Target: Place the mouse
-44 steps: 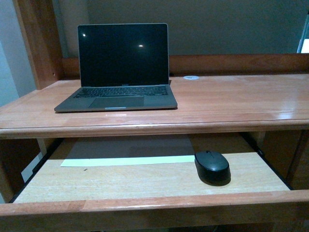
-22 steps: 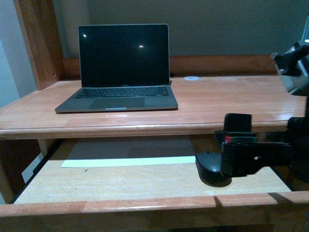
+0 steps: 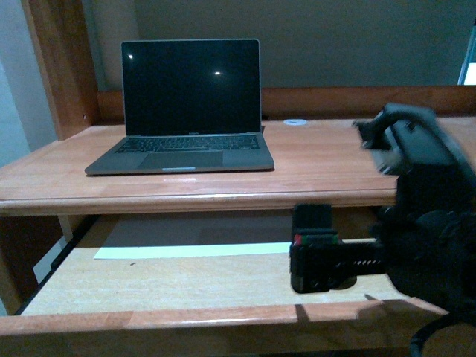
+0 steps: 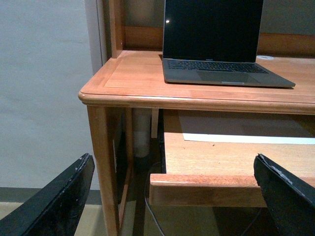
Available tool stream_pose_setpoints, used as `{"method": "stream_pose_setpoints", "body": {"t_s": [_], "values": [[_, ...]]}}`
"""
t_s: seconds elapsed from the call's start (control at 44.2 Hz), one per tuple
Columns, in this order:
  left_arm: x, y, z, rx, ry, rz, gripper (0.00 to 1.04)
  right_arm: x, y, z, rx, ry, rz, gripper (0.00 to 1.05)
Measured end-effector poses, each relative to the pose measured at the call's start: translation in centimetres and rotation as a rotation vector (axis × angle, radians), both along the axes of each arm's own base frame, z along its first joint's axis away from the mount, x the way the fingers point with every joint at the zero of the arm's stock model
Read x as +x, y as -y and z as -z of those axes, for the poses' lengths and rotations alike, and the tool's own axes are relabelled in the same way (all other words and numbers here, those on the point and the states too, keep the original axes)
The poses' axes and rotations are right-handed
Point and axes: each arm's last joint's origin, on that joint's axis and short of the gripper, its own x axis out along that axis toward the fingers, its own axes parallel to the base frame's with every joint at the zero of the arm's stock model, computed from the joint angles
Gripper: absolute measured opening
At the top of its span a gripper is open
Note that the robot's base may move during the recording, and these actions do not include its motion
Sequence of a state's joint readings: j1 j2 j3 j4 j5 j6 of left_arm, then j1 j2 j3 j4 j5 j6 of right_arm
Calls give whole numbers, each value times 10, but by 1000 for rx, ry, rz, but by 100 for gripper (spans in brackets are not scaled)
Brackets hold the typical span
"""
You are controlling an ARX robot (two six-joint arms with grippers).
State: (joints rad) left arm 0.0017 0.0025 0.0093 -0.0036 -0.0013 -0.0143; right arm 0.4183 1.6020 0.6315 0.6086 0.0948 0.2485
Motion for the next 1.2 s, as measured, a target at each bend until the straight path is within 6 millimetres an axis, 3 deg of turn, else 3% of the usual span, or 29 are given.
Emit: {"method": "stream_pose_setpoints", "body": {"t_s": [0.271, 0.52, 0.86, 0.882, 1.041, 1.199], "values": [[0, 0, 0, 0, 0, 0, 98, 39, -11, 20, -41, -91, 57, 98], [0, 0, 0, 0, 0, 0, 98, 69, -9, 39, -72, -142, 121, 98], [0, 0, 0, 0, 0, 0, 98, 91, -11, 56, -131, -197, 125, 98], [0, 0, 0, 0, 0, 0, 98, 91, -12, 56, -136, -197, 129, 97], [0, 0, 0, 0, 0, 0, 98, 90, -15, 56, -152, -181, 118, 65], [0, 0, 0, 0, 0, 0, 98, 82, -14, 55, -150, -180, 111, 63]]}}
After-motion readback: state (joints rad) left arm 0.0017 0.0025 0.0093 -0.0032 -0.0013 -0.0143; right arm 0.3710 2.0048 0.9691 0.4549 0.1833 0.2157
